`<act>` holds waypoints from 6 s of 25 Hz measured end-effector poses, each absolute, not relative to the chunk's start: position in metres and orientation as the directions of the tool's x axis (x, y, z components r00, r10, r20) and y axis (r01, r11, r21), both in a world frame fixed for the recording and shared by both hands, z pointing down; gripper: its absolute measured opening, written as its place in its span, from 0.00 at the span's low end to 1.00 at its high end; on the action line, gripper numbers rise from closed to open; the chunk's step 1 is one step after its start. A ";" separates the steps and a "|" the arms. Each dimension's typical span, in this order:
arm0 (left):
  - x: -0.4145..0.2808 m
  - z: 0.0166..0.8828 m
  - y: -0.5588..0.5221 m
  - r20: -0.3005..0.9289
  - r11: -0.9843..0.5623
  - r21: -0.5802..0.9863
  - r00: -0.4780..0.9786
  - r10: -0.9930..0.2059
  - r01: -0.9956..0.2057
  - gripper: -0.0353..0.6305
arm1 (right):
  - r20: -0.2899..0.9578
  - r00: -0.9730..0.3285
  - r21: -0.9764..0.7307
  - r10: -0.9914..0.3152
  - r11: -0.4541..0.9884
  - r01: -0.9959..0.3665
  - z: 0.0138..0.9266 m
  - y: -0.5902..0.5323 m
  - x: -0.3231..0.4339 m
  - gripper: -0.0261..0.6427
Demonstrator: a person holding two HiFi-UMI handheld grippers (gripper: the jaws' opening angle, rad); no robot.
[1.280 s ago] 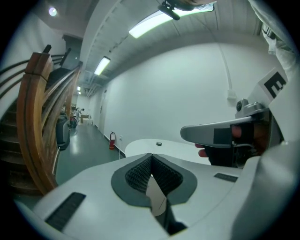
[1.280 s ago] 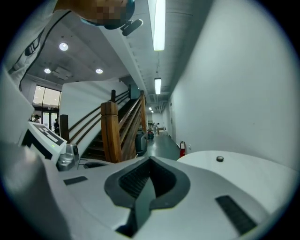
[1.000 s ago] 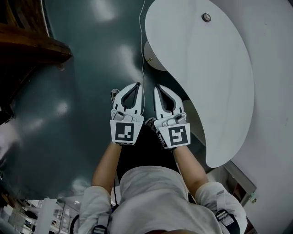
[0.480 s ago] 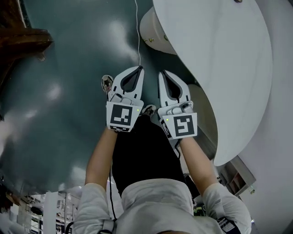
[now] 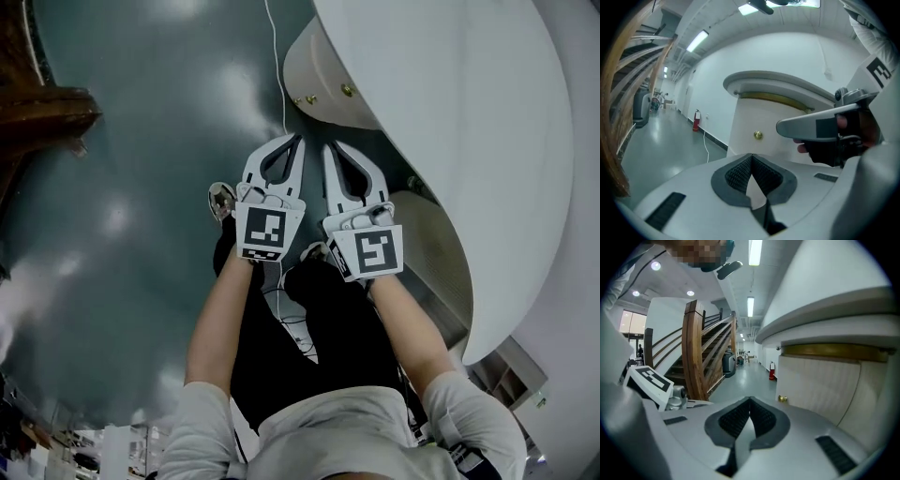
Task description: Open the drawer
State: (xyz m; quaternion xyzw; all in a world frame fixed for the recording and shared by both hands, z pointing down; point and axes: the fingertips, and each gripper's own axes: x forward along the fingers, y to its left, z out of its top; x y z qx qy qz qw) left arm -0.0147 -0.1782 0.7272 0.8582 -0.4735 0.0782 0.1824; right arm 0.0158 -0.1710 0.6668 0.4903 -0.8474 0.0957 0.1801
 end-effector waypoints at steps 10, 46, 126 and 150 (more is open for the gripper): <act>0.008 0.845 -0.222 0.385 -0.400 0.385 0.539 -0.749 -0.831 0.06 | 0.378 -0.480 0.025 -0.791 0.527 -0.849 0.730 -0.179 0.039 0.06; 0.056 0.945 -0.267 0.249 -0.205 0.831 0.676 -0.694 -0.517 0.31 | 0.442 -0.438 0.053 -0.783 0.510 -0.859 0.765 -0.193 0.067 0.06; -0.098 0.944 -0.145 0.570 0.028 0.634 0.443 -0.692 -0.773 0.15 | 0.448 -0.638 -0.022 -0.627 0.705 -0.709 0.680 -0.084 -0.052 0.06; -0.148 0.931 -0.104 0.661 0.115 0.504 0.296 -0.690 -0.856 0.07 | 0.467 -0.714 -0.018 -0.522 0.802 -0.597 0.654 -0.043 -0.074 0.06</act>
